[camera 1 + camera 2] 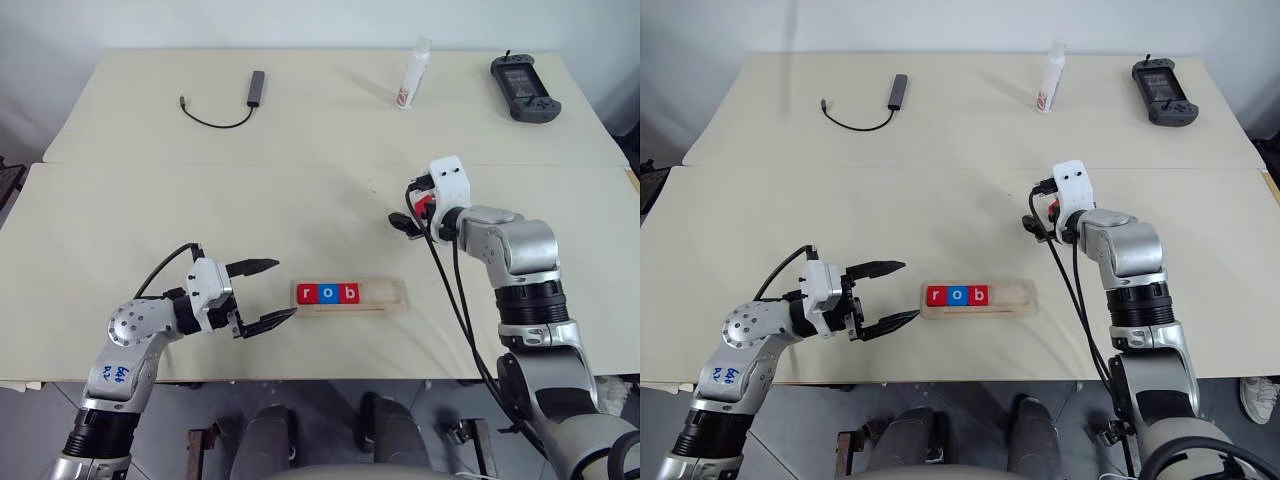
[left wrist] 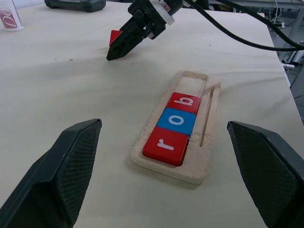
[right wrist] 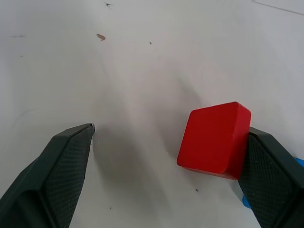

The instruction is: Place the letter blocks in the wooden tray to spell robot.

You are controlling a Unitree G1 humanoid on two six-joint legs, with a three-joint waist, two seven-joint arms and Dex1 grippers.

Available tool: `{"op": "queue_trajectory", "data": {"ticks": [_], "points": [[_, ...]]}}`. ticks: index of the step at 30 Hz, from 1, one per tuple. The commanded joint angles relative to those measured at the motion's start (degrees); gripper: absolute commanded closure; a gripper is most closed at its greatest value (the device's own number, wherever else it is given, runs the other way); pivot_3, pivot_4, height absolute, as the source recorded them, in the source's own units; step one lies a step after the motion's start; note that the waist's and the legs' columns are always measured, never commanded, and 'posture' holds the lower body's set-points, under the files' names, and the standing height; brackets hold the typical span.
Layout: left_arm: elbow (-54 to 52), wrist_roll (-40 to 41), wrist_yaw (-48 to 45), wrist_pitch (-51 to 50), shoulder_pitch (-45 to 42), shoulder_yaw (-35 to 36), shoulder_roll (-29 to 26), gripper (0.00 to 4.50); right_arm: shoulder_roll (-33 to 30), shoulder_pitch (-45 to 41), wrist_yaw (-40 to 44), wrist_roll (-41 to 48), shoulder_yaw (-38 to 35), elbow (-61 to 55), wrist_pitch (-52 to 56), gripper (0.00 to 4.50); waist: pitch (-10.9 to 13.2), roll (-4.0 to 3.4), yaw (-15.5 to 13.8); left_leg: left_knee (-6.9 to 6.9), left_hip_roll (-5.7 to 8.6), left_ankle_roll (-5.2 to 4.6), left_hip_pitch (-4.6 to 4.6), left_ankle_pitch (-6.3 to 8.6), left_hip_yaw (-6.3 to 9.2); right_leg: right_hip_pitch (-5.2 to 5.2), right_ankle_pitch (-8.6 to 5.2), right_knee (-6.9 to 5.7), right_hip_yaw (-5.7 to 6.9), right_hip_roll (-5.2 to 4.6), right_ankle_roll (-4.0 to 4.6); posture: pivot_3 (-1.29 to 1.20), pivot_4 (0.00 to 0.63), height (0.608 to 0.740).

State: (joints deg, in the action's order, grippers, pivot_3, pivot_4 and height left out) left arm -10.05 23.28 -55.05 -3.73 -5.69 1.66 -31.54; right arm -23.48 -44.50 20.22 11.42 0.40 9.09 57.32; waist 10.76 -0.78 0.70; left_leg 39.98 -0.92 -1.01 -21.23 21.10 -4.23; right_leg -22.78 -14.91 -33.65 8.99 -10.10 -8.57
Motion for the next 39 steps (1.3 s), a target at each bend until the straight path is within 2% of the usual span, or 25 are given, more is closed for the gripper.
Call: {"op": "queue_trajectory", "data": {"ticks": [1, 9, 15, 29, 32, 39], "points": [[-0.5, 0.5, -0.3, 0.4, -0.2, 0.2, 0.1, 0.00, -1.2, -0.1, 1.5, -0.1, 1.1, -6.2, -0.8, 0.03, 0.0, 0.00, 0.1, 0.00, 0.00, 0.00, 0.00, 0.00, -0.01, -0.01, 0.00, 0.00, -0.01, 0.00, 0.00, 0.00, 0.150, 0.740], [-0.5, 0.6, -0.5, 0.3, -0.2, -0.3, 0.3, 0.00, -1.1, 1.5, 3.0, 0.5, 3.6, -12.3, 2.1, 0.03, 0.0, 0.00, 0.1, 0.00, 0.00, 0.00, 0.00, 0.00, 0.00, -0.01, 0.00, 0.00, 0.00, 0.00, 0.00, 0.00, 0.150, 0.740], [-0.6, 0.6, -0.5, 0.3, -0.1, -0.3, 0.3, 0.00, -1.0, 2.5, 2.4, 0.1, 2.6, -12.9, 2.4, 0.03, 0.0, 0.00, 0.1, 0.00, 0.00, 0.00, 0.00, 0.00, -0.01, -0.01, 0.00, 0.00, -0.01, 0.00, 0.00, 0.00, 0.150, 0.740], [-0.2, 0.5, -0.9, 0.1, -0.9, -0.5, 0.3, 0.00, 4.8, 3.3, -6.3, -1.1, -2.5, -4.3, 1.4, 0.03, 0.0, 0.00, 0.2, -0.01, 0.00, 0.00, 0.00, 0.00, -0.01, -0.01, 0.00, 0.00, -0.01, 0.00, 0.00, 0.00, 0.150, 0.740], [-0.2, 0.6, -0.9, 0.0, -1.0, -0.3, 0.1, 0.00, 5.7, 3.4, -7.4, -0.8, -3.0, -4.5, 2.5, 0.58, 0.0, 0.00, 0.2, 0.00, 0.00, 0.00, 0.01, 0.00, -0.01, 0.00, 0.00, -0.01, -0.01, 0.00, 0.00, 0.00, 0.150, 0.740], [0.0, 0.7, -1.6, 0.0, -1.2, -0.6, 0.2, 0.00, 5.9, 3.5, -8.4, -0.3, -4.8, -7.3, 3.0, 2.98, 0.0, 0.00, 0.4, -0.01, 0.00, 0.00, 0.01, 0.00, -0.01, -0.01, 0.00, -0.01, -0.01, 0.00, 0.00, 0.00, 0.150, 0.740]]}}
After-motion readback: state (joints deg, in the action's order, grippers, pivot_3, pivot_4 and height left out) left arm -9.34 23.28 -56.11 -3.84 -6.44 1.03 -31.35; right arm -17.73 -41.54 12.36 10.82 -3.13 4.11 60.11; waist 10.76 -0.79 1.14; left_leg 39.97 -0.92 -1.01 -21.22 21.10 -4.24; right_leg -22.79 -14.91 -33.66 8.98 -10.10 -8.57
